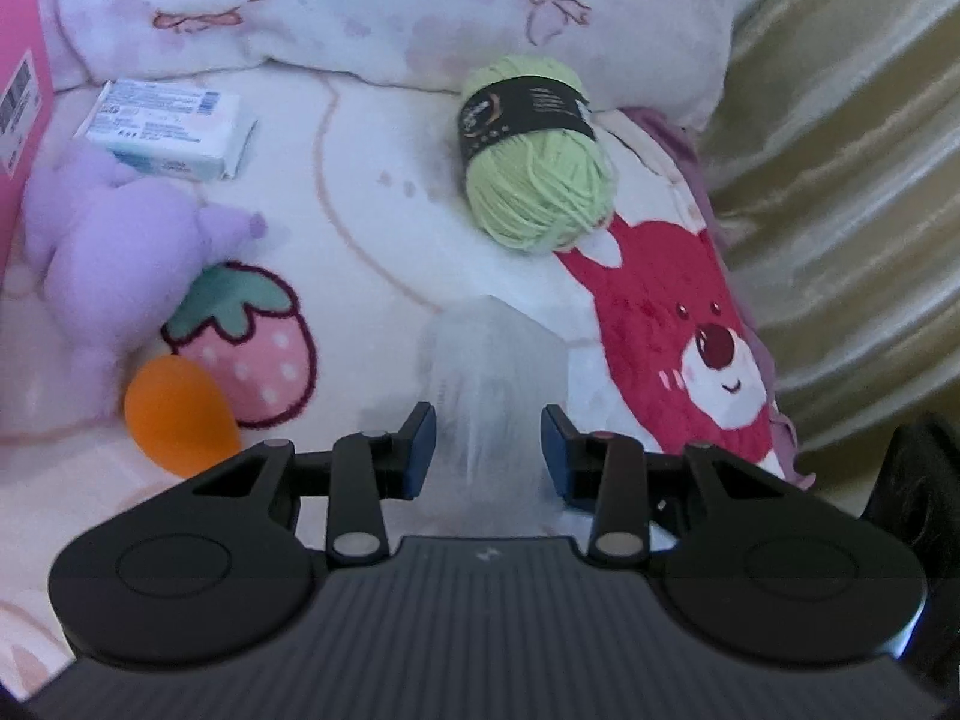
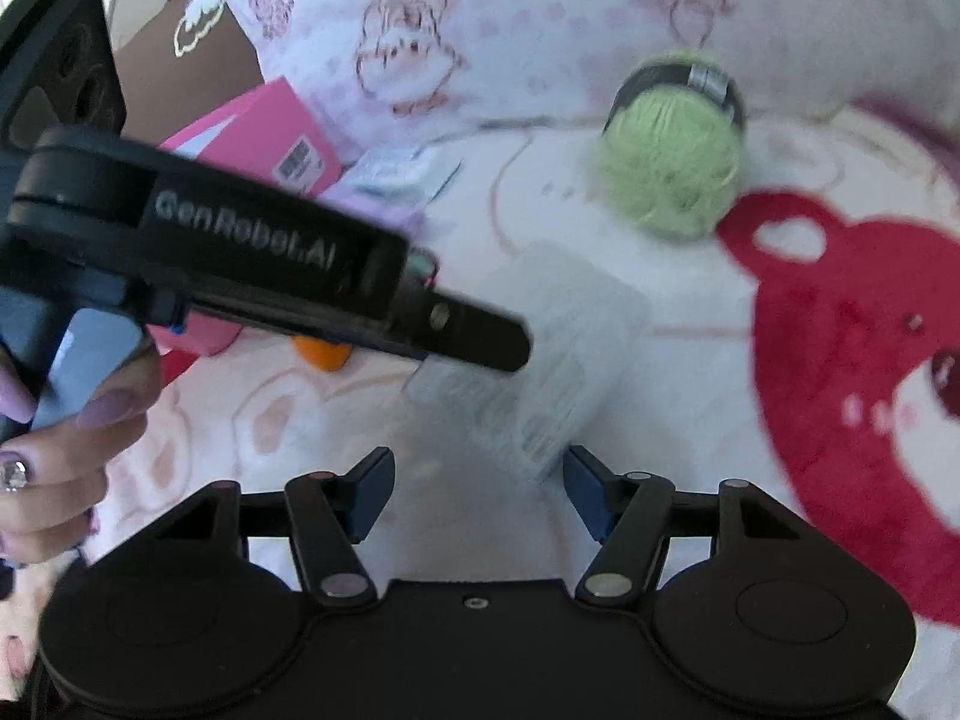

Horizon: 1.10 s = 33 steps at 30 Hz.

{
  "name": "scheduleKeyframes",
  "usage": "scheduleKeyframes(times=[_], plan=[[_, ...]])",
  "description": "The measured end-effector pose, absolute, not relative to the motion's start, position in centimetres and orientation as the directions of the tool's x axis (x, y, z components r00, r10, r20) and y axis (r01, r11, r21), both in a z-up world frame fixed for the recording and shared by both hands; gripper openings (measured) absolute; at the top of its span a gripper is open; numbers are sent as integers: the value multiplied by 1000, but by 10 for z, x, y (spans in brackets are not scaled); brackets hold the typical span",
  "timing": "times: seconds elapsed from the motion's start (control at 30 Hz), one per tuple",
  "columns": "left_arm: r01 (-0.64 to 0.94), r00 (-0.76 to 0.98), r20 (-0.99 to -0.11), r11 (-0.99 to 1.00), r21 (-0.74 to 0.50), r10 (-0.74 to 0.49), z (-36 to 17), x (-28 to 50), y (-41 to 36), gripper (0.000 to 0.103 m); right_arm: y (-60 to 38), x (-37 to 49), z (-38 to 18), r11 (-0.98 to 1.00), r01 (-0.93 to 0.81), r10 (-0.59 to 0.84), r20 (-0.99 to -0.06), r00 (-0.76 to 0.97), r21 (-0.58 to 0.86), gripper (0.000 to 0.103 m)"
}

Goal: Organize objects
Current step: 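Close the right gripper on the clear plastic box of floss picks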

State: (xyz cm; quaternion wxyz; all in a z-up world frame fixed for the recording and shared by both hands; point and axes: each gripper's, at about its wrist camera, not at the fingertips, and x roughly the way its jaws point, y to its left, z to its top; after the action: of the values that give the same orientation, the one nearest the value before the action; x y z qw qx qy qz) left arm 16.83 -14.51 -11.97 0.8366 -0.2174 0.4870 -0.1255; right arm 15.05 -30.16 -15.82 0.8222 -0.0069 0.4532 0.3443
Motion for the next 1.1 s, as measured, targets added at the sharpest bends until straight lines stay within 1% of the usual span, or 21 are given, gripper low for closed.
scheduleKeyframes(times=[0.07, 0.17, 0.23, 0.3, 0.37, 0.4, 0.47, 0.5, 0.57, 0.63, 0.73, 0.83, 0.93, 1.0, 1.1], plan=[[-19, 496, -764, 875, -484, -413, -123, 169, -143, 37, -298, 149, -158, 771, -567, 550, -750, 366, 289, 68], [-26, 485, -777, 882, -471, -401, -131, 170, -143, 37, -301, 153, -158, 778, -540, 560, -744, 365, 321, 70], [-28, 486, -772, 876, -482, -409, -133, 171, -141, 38, -302, 156, -159, 777, -523, 572, -739, 357, 349, 74], [-49, 474, -773, 864, -501, -421, -134, 172, -140, 38, -299, 156, -160, 779, -523, 570, -739, 358, 347, 83], [-79, 452, -784, 856, -510, -426, -134, 172, -142, 37, -292, 154, -160, 785, -535, 548, -751, 368, 311, 89], [-77, 448, -790, 862, -500, -418, -133, 171, -145, 37, -289, 152, -160, 789, -545, 535, -755, 379, 286, 90], [-69, 436, -798, 868, -492, -417, -132, 171, -149, 37, -288, 149, -160, 793, -556, 517, -757, 401, 247, 89], [-74, 421, -797, 860, -506, -433, -133, 172, -148, 37, -289, 151, -160, 798, -553, 512, -755, 410, 240, 88], [-101, 403, -789, 834, -543, -465, -136, 174, -144, 37, -293, 154, -160, 818, -533, 489, -751, 444, 217, 88], [-107, 410, -780, 824, -557, -473, -140, 176, -141, 40, -296, 157, -159, 826, -528, 473, -750, 462, 196, 88], [-75, 447, -755, 821, -566, -480, -144, 174, -139, 43, -295, 161, -163, 836, -524, 445, -761, 473, 163, 87], [-55, 477, -736, 819, -571, -481, -148, 171, -141, 44, -291, 162, -163, 832, -537, 438, -763, 475, 143, 81], [-31, 501, -727, 830, -557, -470, -147, 166, -145, 44, -289, 159, -162, 833, -538, 430, -765, 480, 131, 78], [-15, 514, -724, 840, -543, -459, -146, 162, -149, 43, -289, 158, -162, 825, -548, 441, -762, 475, 136, 72], [14, 529, -728, 862, -507, -437, -140, 156, -155, 40, -291, 156, -161, 824, -546, 452, -760, 467, 154, 70]])
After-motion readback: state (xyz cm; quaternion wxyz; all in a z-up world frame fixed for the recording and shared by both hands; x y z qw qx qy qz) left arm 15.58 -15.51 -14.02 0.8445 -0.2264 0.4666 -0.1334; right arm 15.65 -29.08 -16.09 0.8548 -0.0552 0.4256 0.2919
